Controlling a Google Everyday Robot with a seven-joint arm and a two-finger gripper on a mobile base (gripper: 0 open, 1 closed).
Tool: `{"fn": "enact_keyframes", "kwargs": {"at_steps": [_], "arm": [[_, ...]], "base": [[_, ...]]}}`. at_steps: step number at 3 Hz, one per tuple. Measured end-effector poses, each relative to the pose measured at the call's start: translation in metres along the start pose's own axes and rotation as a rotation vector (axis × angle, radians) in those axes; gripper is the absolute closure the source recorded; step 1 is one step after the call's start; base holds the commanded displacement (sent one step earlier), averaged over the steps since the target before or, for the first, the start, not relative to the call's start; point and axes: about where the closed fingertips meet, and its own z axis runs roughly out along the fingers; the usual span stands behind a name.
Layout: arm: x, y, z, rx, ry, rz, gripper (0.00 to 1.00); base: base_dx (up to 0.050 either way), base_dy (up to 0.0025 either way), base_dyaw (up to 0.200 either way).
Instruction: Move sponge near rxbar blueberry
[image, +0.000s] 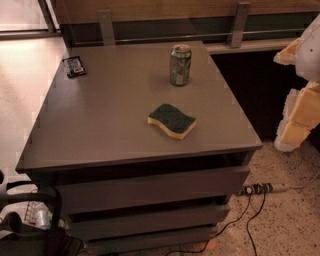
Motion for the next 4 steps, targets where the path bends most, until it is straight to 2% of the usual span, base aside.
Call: {"fn": "enact_keyframes", "kwargs": {"at_steps": [1,2,3,4], "arm": [[0.000,0.000,0.000,0.000,0.000,0.000,0.00],[0.000,0.000,0.000,0.000,0.000,0.000,0.00],[0.004,-0.007,0.017,-0.045,-0.141,0.035,0.00],[0.009,-0.017,0.042,-0.092,-0.324,0.072,0.00]], "base": [[0.042,0.00227,0.108],[0.000,0.00000,0.000],[0.000,0.00000,0.000],[0.000,0.00000,0.000]]}}
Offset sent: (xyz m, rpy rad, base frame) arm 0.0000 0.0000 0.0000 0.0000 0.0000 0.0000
